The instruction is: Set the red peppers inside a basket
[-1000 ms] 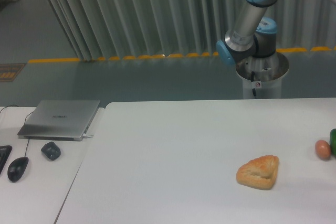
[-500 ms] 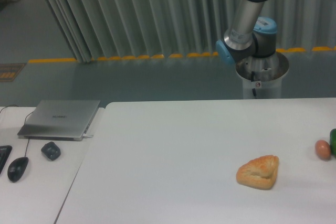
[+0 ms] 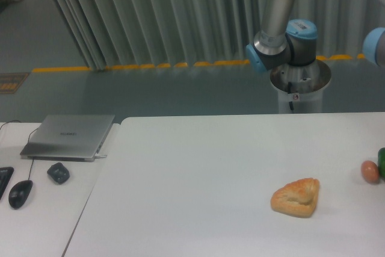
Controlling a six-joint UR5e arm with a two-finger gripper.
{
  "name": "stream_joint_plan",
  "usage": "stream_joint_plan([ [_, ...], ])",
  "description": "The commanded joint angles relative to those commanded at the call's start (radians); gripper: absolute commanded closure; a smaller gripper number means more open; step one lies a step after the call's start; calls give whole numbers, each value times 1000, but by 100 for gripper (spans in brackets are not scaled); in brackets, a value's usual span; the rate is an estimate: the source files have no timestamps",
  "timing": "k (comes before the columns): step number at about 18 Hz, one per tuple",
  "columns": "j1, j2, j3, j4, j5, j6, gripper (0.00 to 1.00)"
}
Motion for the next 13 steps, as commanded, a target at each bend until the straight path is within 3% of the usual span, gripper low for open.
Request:
stream_joint_plan([
  [3, -29, 41, -41, -78, -18, 0, 0],
  [5, -57, 78, -98, -83, -38, 0, 0],
  [13, -84, 117, -124, -160, -72, -9, 0],
])
